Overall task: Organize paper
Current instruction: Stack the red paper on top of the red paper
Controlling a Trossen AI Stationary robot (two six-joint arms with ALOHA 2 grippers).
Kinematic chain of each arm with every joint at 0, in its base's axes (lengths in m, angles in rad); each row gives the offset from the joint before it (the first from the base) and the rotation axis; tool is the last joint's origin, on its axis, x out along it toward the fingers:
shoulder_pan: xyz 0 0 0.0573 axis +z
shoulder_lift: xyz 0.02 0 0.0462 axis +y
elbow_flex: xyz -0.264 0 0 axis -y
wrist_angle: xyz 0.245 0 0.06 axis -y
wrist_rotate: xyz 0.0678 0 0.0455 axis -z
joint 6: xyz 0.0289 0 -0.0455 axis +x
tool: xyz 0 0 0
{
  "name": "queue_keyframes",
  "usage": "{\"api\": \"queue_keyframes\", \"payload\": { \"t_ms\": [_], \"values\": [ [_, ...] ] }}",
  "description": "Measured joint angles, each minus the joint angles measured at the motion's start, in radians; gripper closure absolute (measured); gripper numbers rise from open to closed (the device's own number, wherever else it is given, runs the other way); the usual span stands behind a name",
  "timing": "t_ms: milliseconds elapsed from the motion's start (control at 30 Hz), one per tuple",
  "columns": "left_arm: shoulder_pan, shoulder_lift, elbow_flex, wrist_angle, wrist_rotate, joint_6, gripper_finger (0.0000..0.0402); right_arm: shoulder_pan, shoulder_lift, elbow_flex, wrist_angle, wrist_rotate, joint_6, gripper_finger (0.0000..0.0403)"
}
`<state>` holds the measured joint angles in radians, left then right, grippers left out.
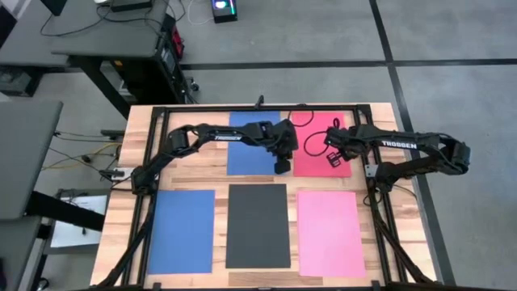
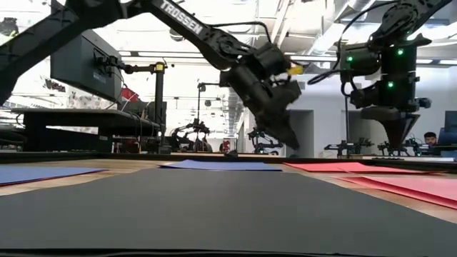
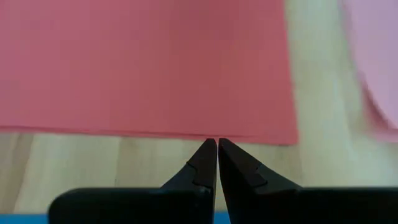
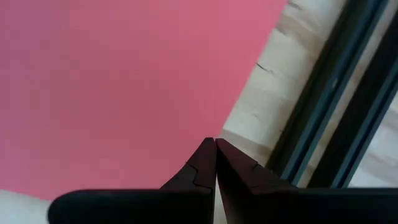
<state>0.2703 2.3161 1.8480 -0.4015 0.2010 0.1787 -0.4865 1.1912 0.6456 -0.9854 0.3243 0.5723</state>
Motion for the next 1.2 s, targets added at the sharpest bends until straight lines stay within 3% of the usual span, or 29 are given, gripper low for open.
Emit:
{"api": "queue_keyframes", "payload": {
  "t_ms": [700,1200],
  "values": [
    [-0.041,0.056,0.05,-0.081,-0.102,-0.03,0.0402,-0.047,0.008,-0.149,0.018,-0.031,0.293,0.0403],
    [-0.042,0.086,0.05,-0.071,-0.102,-0.062,0.0402,-0.046,0.006,-0.206,0.133,-0.052,0.311,0.0403]
  ]
}}
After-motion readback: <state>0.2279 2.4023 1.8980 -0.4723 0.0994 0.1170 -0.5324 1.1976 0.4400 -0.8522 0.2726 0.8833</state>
